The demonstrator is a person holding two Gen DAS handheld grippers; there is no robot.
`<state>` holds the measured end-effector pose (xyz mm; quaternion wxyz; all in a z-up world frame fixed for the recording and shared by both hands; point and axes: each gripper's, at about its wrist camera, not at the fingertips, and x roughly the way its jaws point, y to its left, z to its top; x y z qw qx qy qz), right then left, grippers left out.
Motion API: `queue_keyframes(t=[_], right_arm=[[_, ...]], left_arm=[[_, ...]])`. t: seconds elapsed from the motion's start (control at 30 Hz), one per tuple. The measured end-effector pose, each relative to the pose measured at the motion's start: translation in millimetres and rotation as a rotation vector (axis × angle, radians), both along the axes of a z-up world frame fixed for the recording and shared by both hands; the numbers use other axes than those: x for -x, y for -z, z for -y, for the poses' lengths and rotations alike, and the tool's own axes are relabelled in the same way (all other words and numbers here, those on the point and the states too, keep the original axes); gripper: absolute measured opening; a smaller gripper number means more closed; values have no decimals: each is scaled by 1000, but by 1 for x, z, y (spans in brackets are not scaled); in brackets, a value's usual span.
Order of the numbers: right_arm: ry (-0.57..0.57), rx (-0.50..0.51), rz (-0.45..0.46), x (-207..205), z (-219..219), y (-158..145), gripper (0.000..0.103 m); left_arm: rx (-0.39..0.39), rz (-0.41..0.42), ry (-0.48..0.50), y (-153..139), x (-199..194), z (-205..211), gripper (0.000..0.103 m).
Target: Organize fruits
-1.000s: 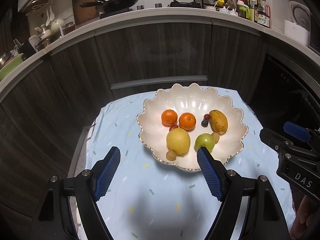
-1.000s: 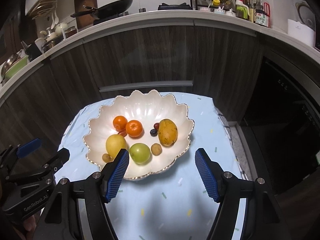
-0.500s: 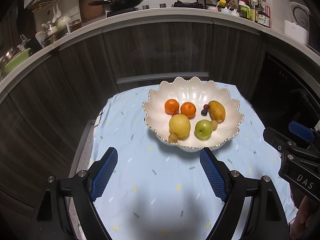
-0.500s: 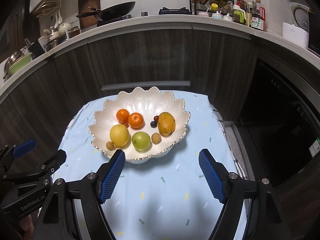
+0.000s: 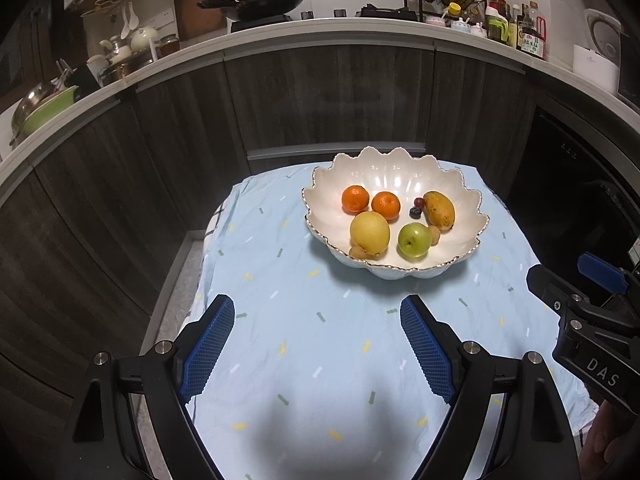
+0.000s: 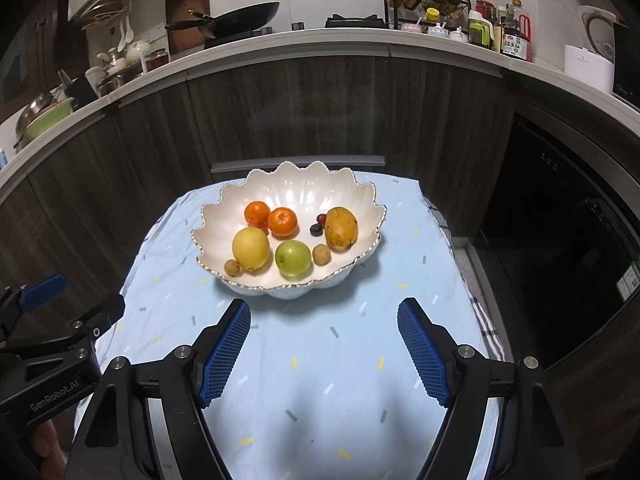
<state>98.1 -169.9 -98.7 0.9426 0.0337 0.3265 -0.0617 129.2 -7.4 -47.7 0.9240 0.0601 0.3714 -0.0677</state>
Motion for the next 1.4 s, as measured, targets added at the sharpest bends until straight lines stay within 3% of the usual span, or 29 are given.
queue_keyframes(t=[0.93, 1.4], right_arm=[[21, -14, 35, 69, -3, 3, 77], [39, 12, 56, 86, -3, 1, 77]], left_arm=[[8, 42, -18, 6, 77, -8, 85], [-6, 76, -30, 5, 93, -9, 86]])
